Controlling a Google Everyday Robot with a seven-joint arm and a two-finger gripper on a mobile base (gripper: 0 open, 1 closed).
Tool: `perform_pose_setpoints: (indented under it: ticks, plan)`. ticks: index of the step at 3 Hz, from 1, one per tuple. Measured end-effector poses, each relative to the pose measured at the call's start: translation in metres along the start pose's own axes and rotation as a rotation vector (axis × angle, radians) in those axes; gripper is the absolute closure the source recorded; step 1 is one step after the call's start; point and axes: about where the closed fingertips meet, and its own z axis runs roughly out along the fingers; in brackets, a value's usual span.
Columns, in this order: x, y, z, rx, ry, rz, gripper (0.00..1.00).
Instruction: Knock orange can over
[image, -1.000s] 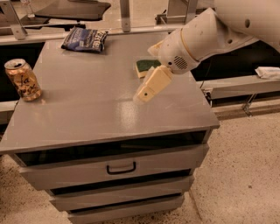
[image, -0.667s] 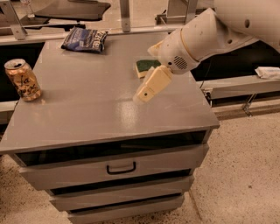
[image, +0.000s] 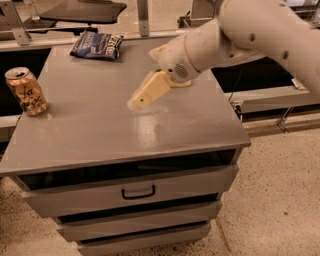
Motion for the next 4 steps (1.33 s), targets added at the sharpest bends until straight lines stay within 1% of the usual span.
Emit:
perform_pose_setpoints:
  ticks: [1, 2, 3, 4]
  plan:
    - [-0.043, -0.019, 0.064, -0.007, -0.166, -0.042, 0.00]
    - [-0.086, -0.033, 0.120, -0.024, -0.298, -0.078, 0.00]
    - [-0.119, -0.028, 0.175, -0.075, -0.381, -0.092, 0.00]
    - [-0.141, -0.008, 0.217, -0.151, -0.424, -0.092, 0.00]
